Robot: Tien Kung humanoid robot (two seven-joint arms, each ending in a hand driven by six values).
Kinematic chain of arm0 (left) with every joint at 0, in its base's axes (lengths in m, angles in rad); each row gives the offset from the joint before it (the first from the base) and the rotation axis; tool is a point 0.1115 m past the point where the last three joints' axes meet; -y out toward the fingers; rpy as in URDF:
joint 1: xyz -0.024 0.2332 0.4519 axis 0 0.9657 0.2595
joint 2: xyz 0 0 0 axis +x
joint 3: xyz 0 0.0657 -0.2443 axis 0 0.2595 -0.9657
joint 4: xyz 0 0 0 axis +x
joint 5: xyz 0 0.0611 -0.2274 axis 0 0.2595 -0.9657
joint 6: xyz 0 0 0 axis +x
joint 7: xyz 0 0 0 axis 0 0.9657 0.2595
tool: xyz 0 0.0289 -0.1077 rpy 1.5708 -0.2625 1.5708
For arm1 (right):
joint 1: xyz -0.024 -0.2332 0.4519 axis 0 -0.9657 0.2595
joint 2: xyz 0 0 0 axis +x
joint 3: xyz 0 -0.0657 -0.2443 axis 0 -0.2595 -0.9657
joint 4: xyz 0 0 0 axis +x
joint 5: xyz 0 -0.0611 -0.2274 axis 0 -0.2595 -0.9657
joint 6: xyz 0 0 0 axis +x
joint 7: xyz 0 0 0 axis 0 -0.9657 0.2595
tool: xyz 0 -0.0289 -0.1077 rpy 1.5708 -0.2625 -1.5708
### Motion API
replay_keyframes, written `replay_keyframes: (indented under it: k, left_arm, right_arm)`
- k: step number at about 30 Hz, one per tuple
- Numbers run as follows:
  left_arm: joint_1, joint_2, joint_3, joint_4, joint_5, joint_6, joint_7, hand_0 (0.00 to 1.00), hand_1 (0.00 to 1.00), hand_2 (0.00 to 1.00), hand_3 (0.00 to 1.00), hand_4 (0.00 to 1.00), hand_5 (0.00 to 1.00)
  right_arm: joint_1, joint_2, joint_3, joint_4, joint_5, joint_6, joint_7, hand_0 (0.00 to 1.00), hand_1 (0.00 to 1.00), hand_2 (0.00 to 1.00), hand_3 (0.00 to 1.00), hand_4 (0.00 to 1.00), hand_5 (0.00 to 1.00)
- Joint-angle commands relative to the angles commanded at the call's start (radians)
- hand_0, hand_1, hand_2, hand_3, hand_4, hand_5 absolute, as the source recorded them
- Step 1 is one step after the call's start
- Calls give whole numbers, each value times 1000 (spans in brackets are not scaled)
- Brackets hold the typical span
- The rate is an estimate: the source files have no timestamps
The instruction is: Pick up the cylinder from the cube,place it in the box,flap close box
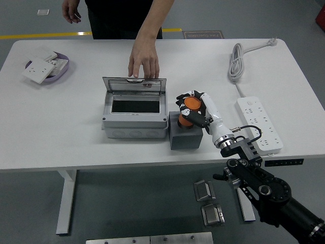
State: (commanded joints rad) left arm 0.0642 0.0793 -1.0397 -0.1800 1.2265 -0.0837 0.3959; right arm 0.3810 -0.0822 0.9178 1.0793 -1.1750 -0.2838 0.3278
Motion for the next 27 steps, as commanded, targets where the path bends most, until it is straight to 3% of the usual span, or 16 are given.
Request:
replay_keyframes:
  k: [2,11,20,27]
  left_arm:
    - [1,0,-3,0,3,0,1,610,649,569,567,640,267]
    - [3,0,-17,0,15,0,7,610,649,568,568,643,271]
    - [-2,11,-41,0,41,-4,13,609,648,566,566,655,287]
    - [-9,18,-49,0,55,-8,15,609,648,567,567,655,288]
  right_arm:
    - [21,-5,-11,22,-37,-16,-26,447,501,434,355,30,2]
    - [148,4,-129,93,-231,-36,-171,419,489,429,343,42,2]
    - [317,80,-294,19,-384,-13,-278,368,473,417,331,8,2]
    - [402,82,-381,-63,-411,2,-298,389,475,423,333,27,2]
